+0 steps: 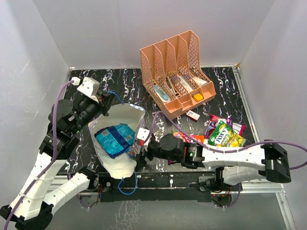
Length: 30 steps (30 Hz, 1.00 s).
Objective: Take the snacks out of the paper bag
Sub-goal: Adjust the paper bag at the center of the board.
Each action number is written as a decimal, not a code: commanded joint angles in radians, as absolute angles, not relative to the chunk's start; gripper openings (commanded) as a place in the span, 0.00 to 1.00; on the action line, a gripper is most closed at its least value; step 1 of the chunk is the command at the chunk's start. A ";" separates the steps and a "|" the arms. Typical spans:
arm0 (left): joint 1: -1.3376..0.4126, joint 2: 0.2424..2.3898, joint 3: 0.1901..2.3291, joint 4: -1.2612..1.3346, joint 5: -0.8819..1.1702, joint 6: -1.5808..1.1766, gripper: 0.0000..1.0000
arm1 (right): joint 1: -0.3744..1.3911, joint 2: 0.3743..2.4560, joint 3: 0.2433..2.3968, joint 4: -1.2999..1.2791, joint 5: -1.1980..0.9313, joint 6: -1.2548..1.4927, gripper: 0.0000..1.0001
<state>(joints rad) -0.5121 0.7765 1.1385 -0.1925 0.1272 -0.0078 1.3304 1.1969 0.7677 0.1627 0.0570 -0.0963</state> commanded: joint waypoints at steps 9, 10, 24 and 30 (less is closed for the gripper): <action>-0.510 0.913 1.197 -0.009 -0.482 0.019 0.00 | 1.327 1.095 0.889 0.051 0.499 0.205 0.88; -0.510 0.954 1.217 0.017 -0.523 0.048 0.00 | 1.324 1.066 0.879 0.039 0.534 0.222 0.90; -0.297 1.401 1.688 0.076 -0.456 0.081 0.00 | 1.296 0.830 0.822 -0.100 0.667 0.347 0.94; -0.295 1.339 1.649 0.025 -0.364 -0.026 0.00 | 1.296 0.869 0.839 -0.101 0.646 0.333 0.94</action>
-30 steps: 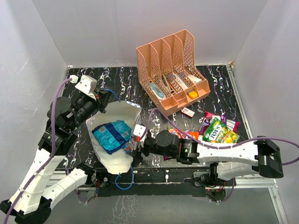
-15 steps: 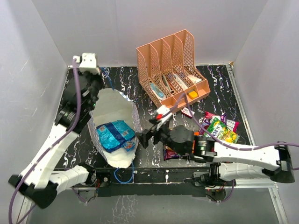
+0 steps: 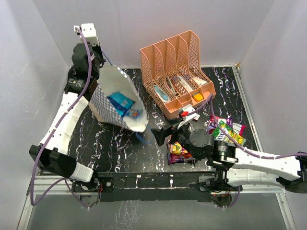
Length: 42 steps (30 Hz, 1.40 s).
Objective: Take the snacks out of the paper bag
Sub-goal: Adjust the paper bag at the center of the board.
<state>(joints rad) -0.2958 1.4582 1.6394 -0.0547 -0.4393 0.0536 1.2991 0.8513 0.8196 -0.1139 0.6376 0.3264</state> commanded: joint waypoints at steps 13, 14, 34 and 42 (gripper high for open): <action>-0.342 0.780 1.054 0.024 0.319 -0.022 0.00 | 1.296 0.963 0.870 -0.069 0.531 0.232 0.93; -0.350 0.757 1.034 0.004 0.325 -0.015 0.00 | 1.296 0.970 0.871 -0.057 0.505 0.190 0.92; -0.399 0.619 0.912 -0.124 0.419 -0.090 0.00 | 1.349 1.340 1.027 0.040 0.099 -0.650 0.82; -0.403 0.598 0.884 -0.096 0.393 -0.132 0.00 | 1.454 1.477 1.070 0.081 0.178 -0.601 0.75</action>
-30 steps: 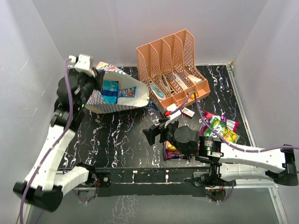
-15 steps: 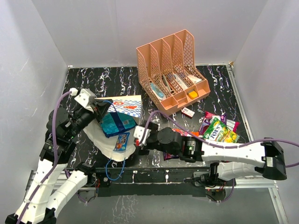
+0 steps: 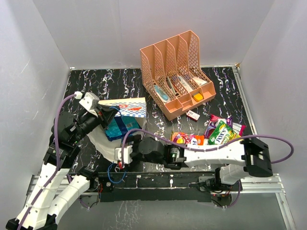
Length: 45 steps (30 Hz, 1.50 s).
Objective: Take the snacks out of the paper bag
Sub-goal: Adjust the paper bag at the center of the board, then take out the snack from the paper bag.
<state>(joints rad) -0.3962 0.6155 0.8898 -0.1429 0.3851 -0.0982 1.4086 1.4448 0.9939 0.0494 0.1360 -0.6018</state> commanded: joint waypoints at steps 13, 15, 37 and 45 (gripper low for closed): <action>-0.424 0.583 0.896 -0.103 0.353 -0.135 0.00 | 1.455 1.623 1.196 -0.107 0.271 -0.654 0.73; -0.425 0.583 0.893 -0.094 0.358 -0.138 0.00 | 1.456 1.648 1.229 -0.141 0.268 -0.665 0.71; -0.449 0.597 0.907 -0.103 0.342 -0.115 0.00 | 1.411 1.965 1.462 -0.352 0.505 -0.781 0.46; -0.452 0.607 0.915 -0.109 0.336 -0.113 0.00 | 1.397 1.971 1.464 -0.362 0.472 -0.759 0.10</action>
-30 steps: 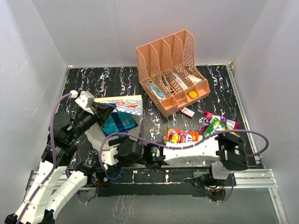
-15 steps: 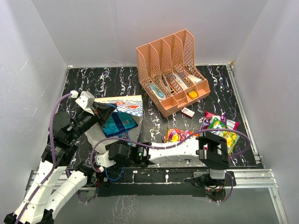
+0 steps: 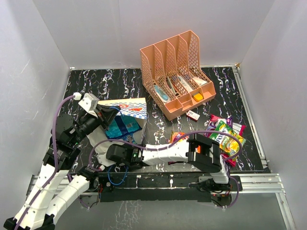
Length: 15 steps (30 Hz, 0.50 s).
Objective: Take the snacks out of the paper bag
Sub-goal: Take out the snack from the paper bag.
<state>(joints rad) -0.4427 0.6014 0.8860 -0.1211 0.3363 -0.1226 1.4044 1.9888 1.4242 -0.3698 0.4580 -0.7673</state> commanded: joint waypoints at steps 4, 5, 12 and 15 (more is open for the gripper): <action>-0.453 0.622 0.918 -0.114 0.305 -0.115 0.00 | 1.397 1.935 1.458 -0.378 0.431 -0.717 0.08; -0.453 0.629 0.921 -0.114 0.294 -0.119 0.00 | 1.397 1.918 1.456 -0.378 0.412 -0.702 0.08; -0.453 0.642 0.924 -0.096 0.161 -0.166 0.00 | 1.397 1.710 1.428 -0.308 0.292 -0.596 0.08; -0.453 0.642 0.919 -0.079 0.124 -0.188 0.00 | 1.397 1.627 1.416 -0.277 0.287 -0.511 0.08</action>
<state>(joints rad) -0.4484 0.6495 0.8902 -0.1196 0.2054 -0.1505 1.3991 1.7882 1.4086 -0.3866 0.3336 -0.6353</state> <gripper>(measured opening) 0.007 0.080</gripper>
